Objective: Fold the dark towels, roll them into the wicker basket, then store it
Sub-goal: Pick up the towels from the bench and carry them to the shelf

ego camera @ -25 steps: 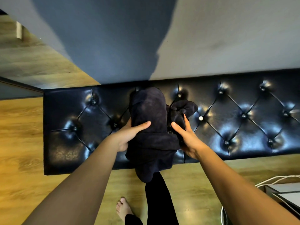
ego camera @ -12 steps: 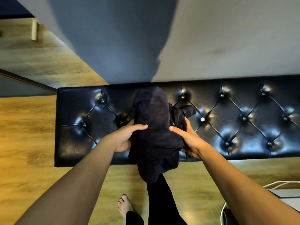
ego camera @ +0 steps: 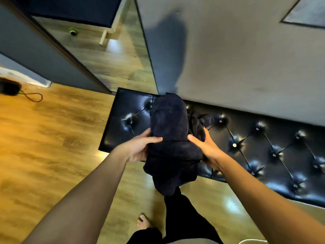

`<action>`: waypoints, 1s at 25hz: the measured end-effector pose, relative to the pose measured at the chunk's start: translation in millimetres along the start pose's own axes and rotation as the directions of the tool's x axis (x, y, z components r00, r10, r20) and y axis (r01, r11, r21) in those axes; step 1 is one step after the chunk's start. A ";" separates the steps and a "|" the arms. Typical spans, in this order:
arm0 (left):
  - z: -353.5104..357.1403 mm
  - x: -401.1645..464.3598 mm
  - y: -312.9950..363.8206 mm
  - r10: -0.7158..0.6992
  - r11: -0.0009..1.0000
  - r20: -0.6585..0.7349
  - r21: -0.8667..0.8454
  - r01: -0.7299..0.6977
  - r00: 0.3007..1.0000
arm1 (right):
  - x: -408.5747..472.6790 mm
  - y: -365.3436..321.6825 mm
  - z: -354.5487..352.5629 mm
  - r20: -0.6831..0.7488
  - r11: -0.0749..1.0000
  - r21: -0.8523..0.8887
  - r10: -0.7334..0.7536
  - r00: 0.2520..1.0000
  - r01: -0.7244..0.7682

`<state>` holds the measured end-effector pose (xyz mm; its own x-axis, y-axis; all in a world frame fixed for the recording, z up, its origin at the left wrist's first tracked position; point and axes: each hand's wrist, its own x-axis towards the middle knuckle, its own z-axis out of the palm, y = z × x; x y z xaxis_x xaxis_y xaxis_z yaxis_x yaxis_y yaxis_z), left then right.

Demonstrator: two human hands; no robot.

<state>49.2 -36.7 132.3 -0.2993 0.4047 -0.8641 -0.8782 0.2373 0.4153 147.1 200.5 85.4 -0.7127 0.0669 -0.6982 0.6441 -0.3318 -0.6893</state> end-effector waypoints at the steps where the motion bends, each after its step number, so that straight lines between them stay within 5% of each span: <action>1: -9.1 -18.0 -4.7 0.020 1.000 -0.016 -0.007 -0.020 1.000 | -5.7 -3.2 13.5 0.023 0.999 -0.040 0.004 1.000 -0.003; 10: -112.1 -199.6 -137.9 0.142 0.955 -0.248 -0.220 -0.198 0.958 | -75.4 15.8 181.6 0.373 0.932 -0.360 0.106 0.922 0.038; 16: -169.6 -303.1 -338.8 0.219 0.816 -0.408 -0.421 -0.396 0.886 | -165.5 106.2 311.7 0.554 0.784 -0.598 0.254 0.793 0.166; 25: -151.7 -464.4 -678.9 0.001 0.494 -0.738 -0.587 -0.642 0.675 | -365.2 325.9 483.1 0.620 0.524 -0.783 0.618 0.483 0.335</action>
<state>727.8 -519.7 208.5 -0.4779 -0.3781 -0.7929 -0.4609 -0.6605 0.5928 483.1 -386.6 209.2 -0.1181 -0.7566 -0.6431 0.3165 0.5852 -0.7466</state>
